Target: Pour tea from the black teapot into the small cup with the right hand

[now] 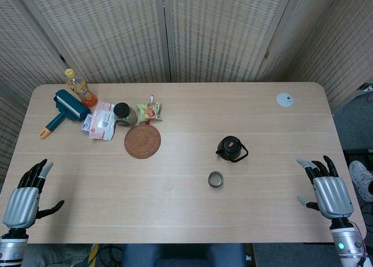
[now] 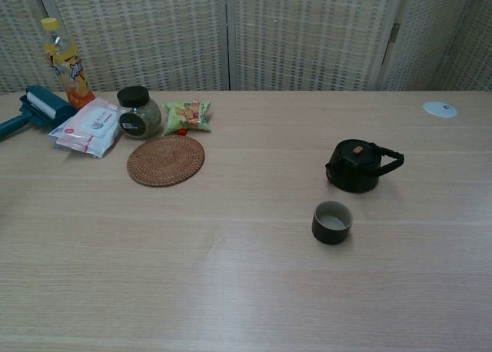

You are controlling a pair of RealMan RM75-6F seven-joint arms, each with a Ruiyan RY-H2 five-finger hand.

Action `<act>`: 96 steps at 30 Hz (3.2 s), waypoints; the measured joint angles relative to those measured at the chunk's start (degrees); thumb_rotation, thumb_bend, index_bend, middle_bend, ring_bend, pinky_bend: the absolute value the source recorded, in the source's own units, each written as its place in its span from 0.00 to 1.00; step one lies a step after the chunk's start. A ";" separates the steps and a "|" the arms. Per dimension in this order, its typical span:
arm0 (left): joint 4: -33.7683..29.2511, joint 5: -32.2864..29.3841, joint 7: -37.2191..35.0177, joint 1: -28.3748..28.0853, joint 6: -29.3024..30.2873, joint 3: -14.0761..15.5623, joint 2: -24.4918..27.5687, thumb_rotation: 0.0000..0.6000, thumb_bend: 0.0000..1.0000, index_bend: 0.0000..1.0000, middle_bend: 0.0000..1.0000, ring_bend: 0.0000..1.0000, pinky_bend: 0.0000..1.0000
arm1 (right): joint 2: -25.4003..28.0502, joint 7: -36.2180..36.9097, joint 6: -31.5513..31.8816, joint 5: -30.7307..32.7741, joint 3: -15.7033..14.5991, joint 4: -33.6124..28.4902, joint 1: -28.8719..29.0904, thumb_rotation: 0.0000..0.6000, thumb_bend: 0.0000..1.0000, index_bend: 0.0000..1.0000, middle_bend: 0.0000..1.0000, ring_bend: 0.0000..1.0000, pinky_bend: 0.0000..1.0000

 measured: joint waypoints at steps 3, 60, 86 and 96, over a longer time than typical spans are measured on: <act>0.15 -0.01 -0.16 0.00 0.07 -0.04 0.01 1.00 0.19 0.02 0.00 0.00 0.08 | -0.15 -0.36 -0.13 -0.21 0.33 -0.17 0.03 1.00 0.00 0.17 0.24 0.15 0.01; 3.25 -2.11 -3.32 1.15 0.00 -0.23 0.34 1.00 0.19 0.02 0.00 0.00 0.08 | -20.21 -9.96 -32.11 20.33 9.29 18.00 29.84 1.00 0.00 0.47 0.45 0.37 0.00; 4.34 -2.11 -4.89 1.22 -0.63 -0.01 0.02 1.00 0.18 0.02 0.00 0.00 0.07 | -23.03 -12.34 -29.91 21.47 7.75 21.99 31.39 0.59 0.00 0.48 0.48 0.37 0.00; 4.56 -2.25 -4.97 1.50 -0.38 -0.01 0.09 1.00 0.18 0.02 0.00 0.00 0.07 | -24.21 -13.20 -30.57 22.17 7.07 23.31 31.99 0.59 0.00 0.47 0.48 0.37 0.00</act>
